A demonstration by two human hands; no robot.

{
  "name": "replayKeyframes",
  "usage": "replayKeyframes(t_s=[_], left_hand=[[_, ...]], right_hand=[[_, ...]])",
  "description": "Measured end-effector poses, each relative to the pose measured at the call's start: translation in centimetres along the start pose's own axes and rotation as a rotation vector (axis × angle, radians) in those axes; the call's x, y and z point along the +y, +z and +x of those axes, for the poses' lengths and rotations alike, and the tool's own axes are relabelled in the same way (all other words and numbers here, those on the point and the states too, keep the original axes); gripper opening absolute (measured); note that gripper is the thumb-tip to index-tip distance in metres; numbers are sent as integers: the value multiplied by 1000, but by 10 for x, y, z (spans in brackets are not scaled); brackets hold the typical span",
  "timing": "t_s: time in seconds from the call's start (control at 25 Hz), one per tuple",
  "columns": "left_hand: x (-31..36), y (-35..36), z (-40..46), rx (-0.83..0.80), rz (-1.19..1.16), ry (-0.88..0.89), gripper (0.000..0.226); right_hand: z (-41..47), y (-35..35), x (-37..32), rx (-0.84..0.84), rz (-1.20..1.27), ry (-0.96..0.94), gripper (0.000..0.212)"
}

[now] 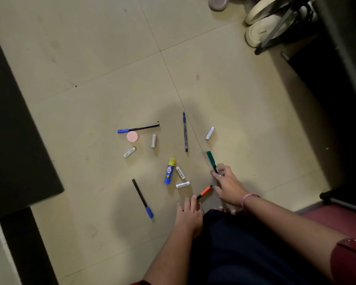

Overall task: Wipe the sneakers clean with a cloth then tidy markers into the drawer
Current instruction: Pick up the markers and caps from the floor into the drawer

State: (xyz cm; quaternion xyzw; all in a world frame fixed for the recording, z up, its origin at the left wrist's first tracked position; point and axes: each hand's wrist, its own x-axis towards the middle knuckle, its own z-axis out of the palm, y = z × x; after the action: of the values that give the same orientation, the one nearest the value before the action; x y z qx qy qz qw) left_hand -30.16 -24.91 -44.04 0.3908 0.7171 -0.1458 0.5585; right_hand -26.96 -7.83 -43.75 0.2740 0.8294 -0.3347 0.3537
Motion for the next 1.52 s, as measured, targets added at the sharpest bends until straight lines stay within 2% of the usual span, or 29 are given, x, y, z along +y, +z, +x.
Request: replayKeyframes(t_s=[0.08, 0.2, 0.28, 0.44, 0.52, 0.6, 0.68, 0.8, 0.92, 1.0, 1.08, 1.28, 1.36, 1.52], left_hand=[[4, 5, -2, 105, -102, -13, 55], [3, 6, 0, 255, -258, -7, 52], [0, 1, 4, 402, -476, 15, 48], [0, -30, -5, 735, -1110, -111, 39], [7, -53, -11, 733, -1482, -107, 36], [17, -74, -17, 699, -1653, 5, 36], [26, -93, -22, 631, -1662, 145, 33], [23, -108, -19, 565, -1598, 224, 25], [-3, -119, -1, 722, -1526, 24, 12], [-29, -128, 19, 821, -1393, -156, 13], [-52, -138, 41, 841, -1246, -239, 22], [-58, -168, 72, 806, -951, -176, 42], [-54, -171, 78, 738, -847, -208, 48], [-58, -167, 87, 668, -750, -258, 33]], right_hand=[[-5, -11, 6, 173, 100, -47, 44], [-10, -28, 9, 469, 255, -59, 27], [-8, -41, 9, 530, 457, 7, 25], [-2, -60, -13, 248, 1074, 252, 29], [-1, -66, -27, 159, 1284, 319, 22], [-1, -69, -38, 44, 1351, 321, 18], [2, -69, -42, -68, 1329, 287, 33], [9, -70, -46, 60, 1298, 287, 24], [15, -79, -44, 194, 1306, 279, 23], [16, -84, -38, 178, 1400, 289, 23], [15, -86, -34, 134, 1428, 290, 25], [9, -81, -29, 66, 1349, 251, 26], [5, -80, -29, 49, 1353, 255, 25], [1, -78, -27, 42, 1360, 253, 25]])
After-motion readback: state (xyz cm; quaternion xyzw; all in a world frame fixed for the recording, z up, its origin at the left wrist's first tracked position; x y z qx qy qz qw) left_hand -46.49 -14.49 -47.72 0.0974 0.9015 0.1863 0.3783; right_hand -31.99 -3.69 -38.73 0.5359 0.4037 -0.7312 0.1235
